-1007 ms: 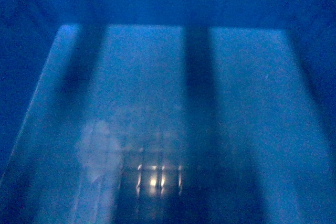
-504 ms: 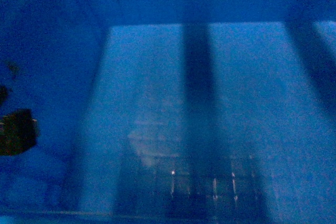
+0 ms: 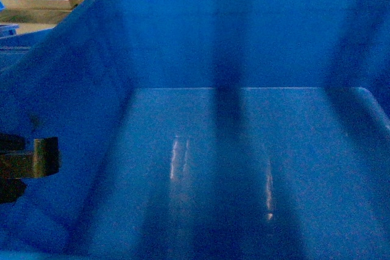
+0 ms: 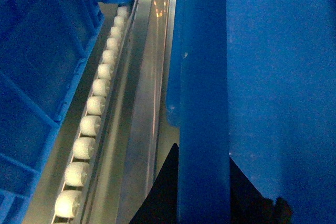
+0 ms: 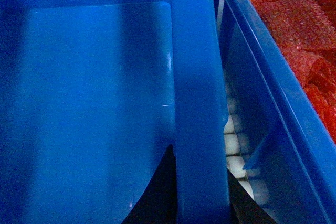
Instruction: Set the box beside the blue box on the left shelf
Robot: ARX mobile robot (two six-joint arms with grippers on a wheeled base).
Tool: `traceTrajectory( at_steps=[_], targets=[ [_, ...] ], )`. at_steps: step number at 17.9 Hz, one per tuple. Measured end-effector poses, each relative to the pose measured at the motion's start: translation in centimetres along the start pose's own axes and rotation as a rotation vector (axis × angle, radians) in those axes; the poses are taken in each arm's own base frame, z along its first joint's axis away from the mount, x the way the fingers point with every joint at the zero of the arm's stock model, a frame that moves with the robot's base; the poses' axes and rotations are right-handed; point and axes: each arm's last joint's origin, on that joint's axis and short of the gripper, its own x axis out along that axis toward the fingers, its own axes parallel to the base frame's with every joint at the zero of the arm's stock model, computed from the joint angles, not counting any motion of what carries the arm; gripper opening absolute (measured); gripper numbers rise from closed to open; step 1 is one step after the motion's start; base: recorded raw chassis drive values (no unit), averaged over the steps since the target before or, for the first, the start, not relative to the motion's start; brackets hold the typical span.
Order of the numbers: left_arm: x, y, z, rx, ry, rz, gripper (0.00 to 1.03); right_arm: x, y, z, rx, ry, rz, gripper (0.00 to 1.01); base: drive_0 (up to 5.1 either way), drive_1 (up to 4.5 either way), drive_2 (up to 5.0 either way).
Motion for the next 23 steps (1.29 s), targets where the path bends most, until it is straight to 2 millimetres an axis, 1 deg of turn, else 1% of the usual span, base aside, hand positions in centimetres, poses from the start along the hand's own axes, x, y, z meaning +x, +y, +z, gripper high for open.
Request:
traceTrajectory(
  at_steps=[2,3,4,5,6,10,11,13,16,17,18,19,20,21,22,23],
  targets=[
    [1.6,0.4,-0.3,-0.015,0.002,0.006,0.1,1.2,0.5,-0.1,-0.012,0.001,0.01,0.08,0.0,0.0,0.0],
    [2.4,0.7,-0.5,-0.017,0.027,0.01,0.1,2.1,0.7,-0.2,-0.018,0.017,0.02,0.08,0.0,0.0,0.0],
    [3.0,0.9,-0.7,-0.01,0.055,0.02,0.1,2.9,0.9,-0.6,-0.028,0.051,0.026,0.08,0.0,0.0,0.0],
    [3.6,1.2,-1.2,-0.011,0.095,0.03,0.1,3.6,1.3,-0.4,-0.038,0.078,0.037,0.08,0.0,0.0,0.0],
    [3.9,1.4,-0.9,-0.015,0.101,0.031,0.1,4.1,1.7,-0.3,-0.038,0.094,0.044,0.08,0.0,0.0,0.0],
    [4.9,1.6,0.1,0.009,0.148,0.046,0.1,5.1,2.2,0.1,0.004,0.145,0.067,0.08,0.0,0.0,0.0],
    [5.0,1.8,0.3,0.01,0.155,0.055,0.1,5.1,2.2,0.0,0.015,0.157,0.077,0.08,0.0,0.0,0.0],
    [4.8,2.1,0.8,0.042,0.188,0.042,0.1,5.4,2.2,-0.8,0.048,0.224,0.078,0.08,0.0,0.0,0.0],
    [4.7,2.1,0.6,0.052,0.204,0.039,0.1,5.1,2.2,-0.8,0.057,0.232,0.071,0.08,0.0,0.0,0.0],
    [4.4,2.0,0.4,0.044,0.193,0.033,0.1,4.9,2.4,-0.8,0.042,0.213,0.061,0.12,0.0,0.0,0.0],
    [4.2,1.9,0.2,0.034,0.163,0.046,0.18,4.7,2.5,-0.7,0.034,0.182,0.049,0.2,0.0,0.0,0.0],
    [4.1,1.7,0.1,0.031,0.12,0.08,0.24,4.5,2.5,-0.4,0.032,0.139,0.041,0.26,0.0,0.0,0.0],
    [3.9,1.7,0.5,0.001,0.06,0.108,0.33,3.8,2.8,0.6,0.026,0.038,0.042,0.35,0.0,0.0,0.0],
    [3.2,1.5,1.4,-0.039,-0.044,0.101,0.45,2.7,3.0,1.7,0.01,-0.115,0.036,0.48,0.0,0.0,0.0],
    [1.8,1.6,2.8,-0.1,-0.174,0.108,0.57,2.0,3.2,2.5,-0.016,-0.227,0.023,0.59,0.0,0.0,0.0],
    [0.7,1.6,3.6,-0.141,-0.284,0.096,0.68,1.3,3.3,2.8,-0.054,-0.321,-0.009,0.72,0.0,0.0,0.0]
  ],
)
